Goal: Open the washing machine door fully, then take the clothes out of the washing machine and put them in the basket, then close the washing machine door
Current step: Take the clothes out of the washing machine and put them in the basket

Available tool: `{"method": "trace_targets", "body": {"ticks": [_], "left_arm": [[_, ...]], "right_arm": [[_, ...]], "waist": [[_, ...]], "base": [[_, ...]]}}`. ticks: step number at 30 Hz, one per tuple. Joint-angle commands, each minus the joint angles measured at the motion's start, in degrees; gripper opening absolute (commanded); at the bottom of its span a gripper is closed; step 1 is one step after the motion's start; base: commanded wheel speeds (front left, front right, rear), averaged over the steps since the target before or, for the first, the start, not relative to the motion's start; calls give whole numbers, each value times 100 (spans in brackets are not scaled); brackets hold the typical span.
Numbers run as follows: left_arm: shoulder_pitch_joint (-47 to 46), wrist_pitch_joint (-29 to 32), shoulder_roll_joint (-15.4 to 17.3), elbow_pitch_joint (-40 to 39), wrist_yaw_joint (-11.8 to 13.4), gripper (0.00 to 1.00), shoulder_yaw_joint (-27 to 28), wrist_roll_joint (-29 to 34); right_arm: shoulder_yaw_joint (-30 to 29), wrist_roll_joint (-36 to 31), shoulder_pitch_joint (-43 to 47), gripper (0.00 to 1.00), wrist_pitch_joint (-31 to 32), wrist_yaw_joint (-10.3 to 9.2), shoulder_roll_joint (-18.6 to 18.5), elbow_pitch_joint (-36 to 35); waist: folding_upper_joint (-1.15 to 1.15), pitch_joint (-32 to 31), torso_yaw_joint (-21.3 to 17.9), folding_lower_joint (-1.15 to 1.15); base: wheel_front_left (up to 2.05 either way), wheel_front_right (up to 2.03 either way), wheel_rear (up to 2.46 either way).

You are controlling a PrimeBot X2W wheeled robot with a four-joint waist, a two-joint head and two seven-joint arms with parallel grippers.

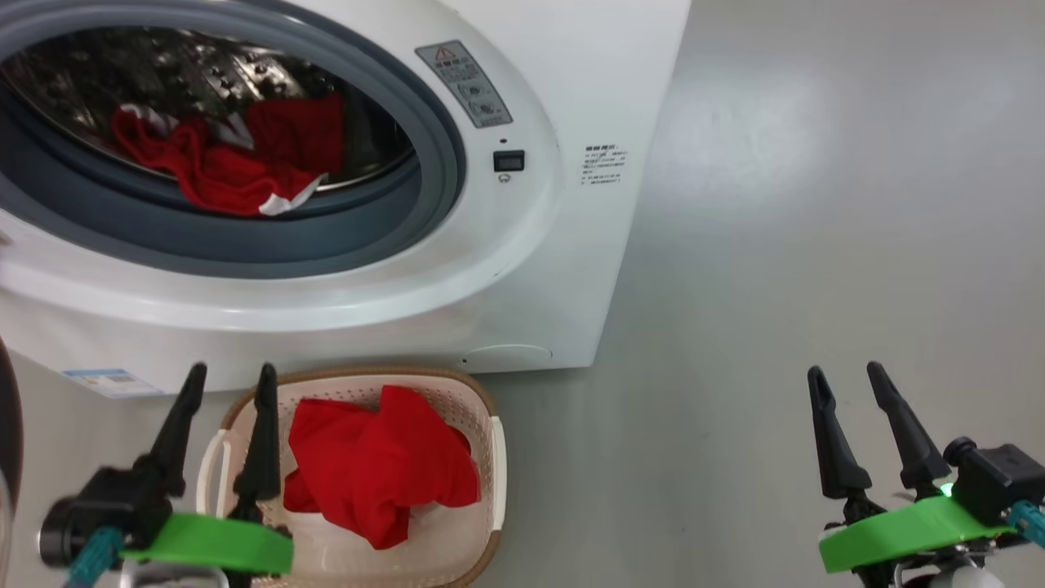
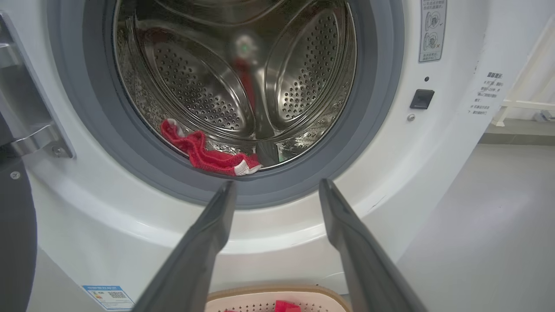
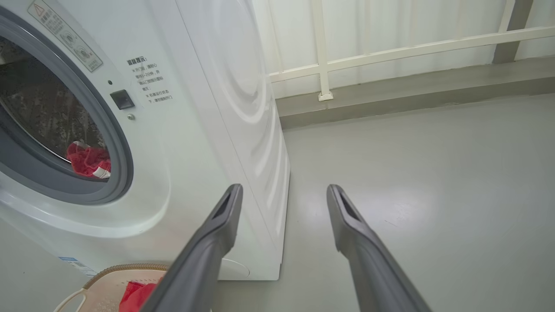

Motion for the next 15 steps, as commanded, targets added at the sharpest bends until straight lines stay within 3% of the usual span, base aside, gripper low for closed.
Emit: {"method": "trace_targets", "body": {"ticks": [1, 15], "left_arm": [[-332, -28, 175, 4, 3, 100, 110, 68], [-2951, -28, 623, 1865, 3, 100, -147, 241]], "right_arm": [[82, 2, -222, 100, -37, 37, -48, -160], [76, -60, -847, 100, -37, 37, 5, -302]], "waist": [[0, 245, -9, 0], [0, 1440, -80, 0]], "base": [[0, 0, 0], [0, 0, 0]]}}
